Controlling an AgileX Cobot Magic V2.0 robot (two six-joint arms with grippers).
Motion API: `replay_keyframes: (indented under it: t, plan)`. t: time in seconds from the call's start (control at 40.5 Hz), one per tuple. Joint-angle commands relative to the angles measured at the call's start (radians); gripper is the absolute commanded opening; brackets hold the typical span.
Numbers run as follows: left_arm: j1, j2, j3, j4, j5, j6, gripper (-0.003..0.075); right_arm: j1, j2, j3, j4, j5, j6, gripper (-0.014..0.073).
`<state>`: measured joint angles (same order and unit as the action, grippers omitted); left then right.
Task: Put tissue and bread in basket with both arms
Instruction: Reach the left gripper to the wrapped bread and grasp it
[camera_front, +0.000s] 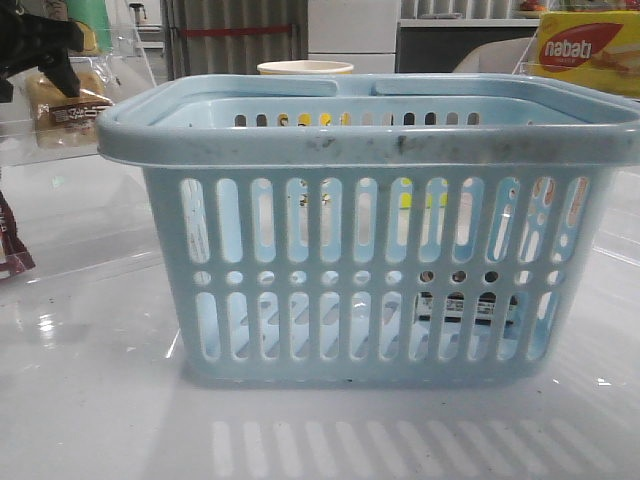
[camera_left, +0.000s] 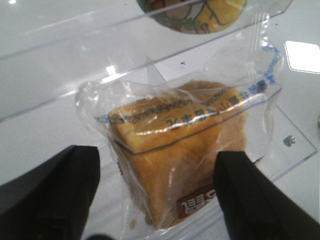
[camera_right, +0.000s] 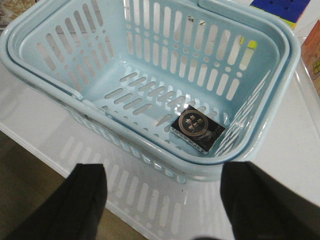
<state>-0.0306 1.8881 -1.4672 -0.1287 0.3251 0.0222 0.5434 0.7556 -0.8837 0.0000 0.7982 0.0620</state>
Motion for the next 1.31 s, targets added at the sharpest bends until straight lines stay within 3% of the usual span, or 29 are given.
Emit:
replay_keyframes:
  t: [0.0,0.271,0.568,0.938,1.11,1.283]
  plan:
    - [0.002,-0.03,-0.037,-0.009,-0.05,-0.009,0.0472,0.001,0.0,-0.026,-0.015,-0.063,-0.007,0.058]
    - [0.002,-0.025,-0.037,-0.009,-0.08,-0.009,0.0347,0.001,0.0,-0.026,-0.015,-0.063,-0.007,0.058]
    - [0.002,-0.101,-0.037,-0.019,-0.061,-0.009,0.0089,0.001,0.0,-0.026,-0.015,-0.063,-0.007,0.058]
    - [-0.022,-0.321,-0.037,-0.077,0.132,0.003,0.0097,0.001,0.0,-0.026,-0.015,-0.063,-0.007,0.058]
    - [-0.118,-0.409,-0.037,-0.077,0.223,0.059,0.0097,0.001,0.0,-0.026,-0.015,-0.063,-0.007,0.058]
    - [-0.283,-0.444,-0.037,-0.077,0.282,0.126,0.0097,0.001,0.0,-0.026,-0.015,-0.063,-0.007,0.058]
